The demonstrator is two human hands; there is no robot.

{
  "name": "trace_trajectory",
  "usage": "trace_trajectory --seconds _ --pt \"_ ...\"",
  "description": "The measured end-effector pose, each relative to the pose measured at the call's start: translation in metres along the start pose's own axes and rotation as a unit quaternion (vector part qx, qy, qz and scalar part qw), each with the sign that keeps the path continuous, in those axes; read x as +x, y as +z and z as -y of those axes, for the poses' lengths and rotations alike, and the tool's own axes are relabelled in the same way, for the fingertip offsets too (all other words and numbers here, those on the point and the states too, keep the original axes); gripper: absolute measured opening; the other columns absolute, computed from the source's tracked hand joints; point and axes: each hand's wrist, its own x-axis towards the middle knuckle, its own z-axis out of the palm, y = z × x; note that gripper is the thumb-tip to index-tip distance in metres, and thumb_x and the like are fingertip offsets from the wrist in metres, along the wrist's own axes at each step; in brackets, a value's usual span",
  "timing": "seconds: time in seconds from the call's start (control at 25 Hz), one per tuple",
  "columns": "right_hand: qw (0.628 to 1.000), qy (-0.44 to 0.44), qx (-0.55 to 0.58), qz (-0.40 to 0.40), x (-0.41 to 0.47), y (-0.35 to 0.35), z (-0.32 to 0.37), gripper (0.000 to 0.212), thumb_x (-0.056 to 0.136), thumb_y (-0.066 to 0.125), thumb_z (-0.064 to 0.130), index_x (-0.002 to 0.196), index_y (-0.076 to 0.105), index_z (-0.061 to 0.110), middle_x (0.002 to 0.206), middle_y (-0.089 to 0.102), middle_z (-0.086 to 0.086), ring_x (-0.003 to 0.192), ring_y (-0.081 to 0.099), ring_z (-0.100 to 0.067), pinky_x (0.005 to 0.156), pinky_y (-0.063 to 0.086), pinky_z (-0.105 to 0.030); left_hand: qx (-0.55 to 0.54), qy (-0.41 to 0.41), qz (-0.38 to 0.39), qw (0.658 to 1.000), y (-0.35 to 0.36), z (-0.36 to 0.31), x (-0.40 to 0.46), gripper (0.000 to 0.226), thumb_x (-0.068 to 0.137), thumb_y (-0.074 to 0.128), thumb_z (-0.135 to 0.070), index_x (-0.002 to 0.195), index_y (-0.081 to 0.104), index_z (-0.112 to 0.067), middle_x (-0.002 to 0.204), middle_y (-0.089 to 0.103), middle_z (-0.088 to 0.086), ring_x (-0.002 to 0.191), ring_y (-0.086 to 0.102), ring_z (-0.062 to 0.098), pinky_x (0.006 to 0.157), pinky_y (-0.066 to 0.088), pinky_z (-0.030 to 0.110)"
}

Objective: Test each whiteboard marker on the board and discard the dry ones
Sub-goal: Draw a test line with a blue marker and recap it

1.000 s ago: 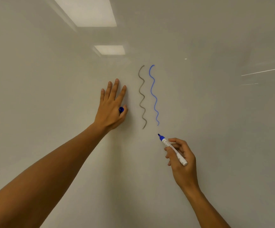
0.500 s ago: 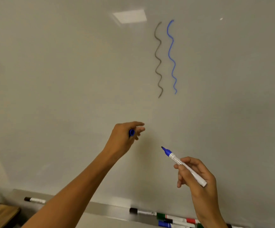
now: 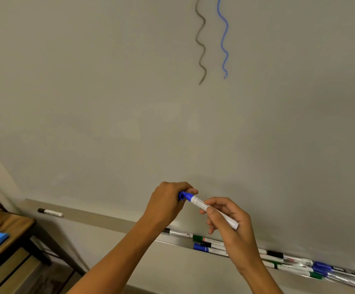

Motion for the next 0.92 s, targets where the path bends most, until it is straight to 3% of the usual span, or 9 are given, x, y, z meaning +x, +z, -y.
trace_trajectory --seconds 0.16,0.4,0.6,0.8,0.92 --pt "1.000 0.025 0.004 0.015 0.004 -0.010 -0.012 0.022 0.095 0.065 0.013 0.089 0.073 0.032 0.090 0.075 -0.007 0.065 0.058 -0.024 0.062 0.055 -0.041 0.009 -0.041 0.000 0.999 0.016 0.003 -0.006 0.011 0.091 0.070 -0.021 0.099 0.076 -0.026 0.089 0.075 -0.014 0.075 0.067 0.006 0.071 0.056 0.031" --pt "0.997 0.063 -0.005 0.052 0.014 -0.004 -0.026 0.010 0.087 0.065 0.023 0.086 0.073 0.029 0.087 0.073 -0.008 0.062 0.059 -0.017 0.062 0.055 -0.041 0.001 -0.115 0.013 0.993 0.016 0.015 -0.017 0.016 0.092 0.065 -0.011 0.103 0.074 -0.019 0.099 0.075 -0.014 0.092 0.070 0.008 0.081 0.057 0.030" --pt "0.991 0.111 -0.020 0.066 0.032 0.021 -0.035 0.017 0.092 0.067 0.009 0.094 0.078 0.022 0.090 0.077 -0.003 0.072 0.069 -0.019 0.061 0.057 -0.039 0.026 -0.095 0.043 0.994 0.000 0.040 -0.022 0.020 0.090 0.065 -0.013 0.105 0.073 -0.024 0.095 0.076 -0.011 0.085 0.069 0.011 0.077 0.056 0.034" --pt "0.984 0.155 -0.029 0.079 0.055 0.063 -0.049 0.016 0.094 0.064 0.011 0.102 0.075 0.019 0.093 0.078 0.000 0.077 0.073 -0.030 0.055 0.059 -0.034 -0.050 -0.070 0.107 0.991 -0.025 0.090 -0.024 0.044 0.085 0.059 0.008 0.119 0.066 -0.020 0.094 0.071 -0.005 0.069 0.068 0.007 0.075 0.053 0.016" --pt "0.983 0.164 -0.032 0.076 0.066 0.099 -0.059 0.014 0.097 0.060 0.009 0.103 0.072 0.013 0.092 0.078 -0.004 0.071 0.072 -0.028 0.055 0.059 -0.035 -0.100 -0.061 0.095 0.989 -0.036 0.121 -0.022 0.049 0.082 0.052 0.017 0.117 0.067 -0.014 0.087 0.065 -0.006 0.071 0.068 0.008 0.072 0.052 0.013"
